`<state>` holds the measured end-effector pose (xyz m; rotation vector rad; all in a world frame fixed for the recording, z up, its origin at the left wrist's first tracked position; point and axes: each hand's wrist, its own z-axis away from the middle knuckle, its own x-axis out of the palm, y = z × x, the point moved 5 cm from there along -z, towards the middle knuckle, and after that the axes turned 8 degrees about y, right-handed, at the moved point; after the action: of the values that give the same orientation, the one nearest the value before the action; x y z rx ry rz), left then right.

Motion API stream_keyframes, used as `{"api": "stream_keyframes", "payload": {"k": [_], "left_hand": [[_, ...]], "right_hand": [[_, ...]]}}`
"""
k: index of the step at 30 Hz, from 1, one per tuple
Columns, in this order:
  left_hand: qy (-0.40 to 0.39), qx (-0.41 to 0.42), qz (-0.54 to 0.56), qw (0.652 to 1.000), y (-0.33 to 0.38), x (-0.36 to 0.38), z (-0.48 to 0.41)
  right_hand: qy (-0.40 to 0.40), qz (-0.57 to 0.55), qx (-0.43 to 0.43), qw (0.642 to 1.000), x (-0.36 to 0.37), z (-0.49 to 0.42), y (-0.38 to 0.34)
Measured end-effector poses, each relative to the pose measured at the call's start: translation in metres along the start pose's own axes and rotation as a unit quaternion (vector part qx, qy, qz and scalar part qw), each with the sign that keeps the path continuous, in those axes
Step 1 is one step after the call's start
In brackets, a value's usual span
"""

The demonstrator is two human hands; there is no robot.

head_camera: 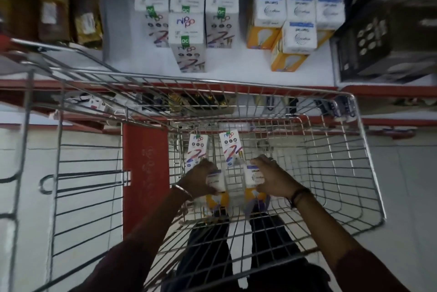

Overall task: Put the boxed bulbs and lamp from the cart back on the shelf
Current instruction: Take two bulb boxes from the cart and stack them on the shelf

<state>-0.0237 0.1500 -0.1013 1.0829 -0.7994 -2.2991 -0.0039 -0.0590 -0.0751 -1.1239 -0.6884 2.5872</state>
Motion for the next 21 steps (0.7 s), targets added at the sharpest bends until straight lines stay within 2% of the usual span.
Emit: {"api": "stream_keyframes", "payload": {"k": [4, 8, 14, 18, 21], "left_hand": [[0.066, 0.07, -0.027, 0.995, 0.065, -0.046, 0.018], [0.141, 0.119, -0.04, 0.982, 0.129, -0.09, 0.033], [0.285, 0.2, -0.101, 0.932, 0.226, -0.157, 0.031], [0.347, 0.205, -0.136, 0.905, 0.264, -0.177, 0.007], [0.366, 0.183, -0.157, 0.899, 0.276, -0.18, -0.02]], "right_hand": [[0.078, -0.039, -0.019, 0.996, -0.064, 0.037, -0.023], [0.177, -0.028, -0.05, 0.983, -0.135, 0.074, -0.041], [0.331, 0.012, -0.071, 0.941, -0.241, 0.104, -0.062], [0.402, 0.07, -0.052, 0.911, -0.29, 0.102, -0.064], [0.424, 0.131, -0.026, 0.896, -0.311, 0.084, -0.058]]}}
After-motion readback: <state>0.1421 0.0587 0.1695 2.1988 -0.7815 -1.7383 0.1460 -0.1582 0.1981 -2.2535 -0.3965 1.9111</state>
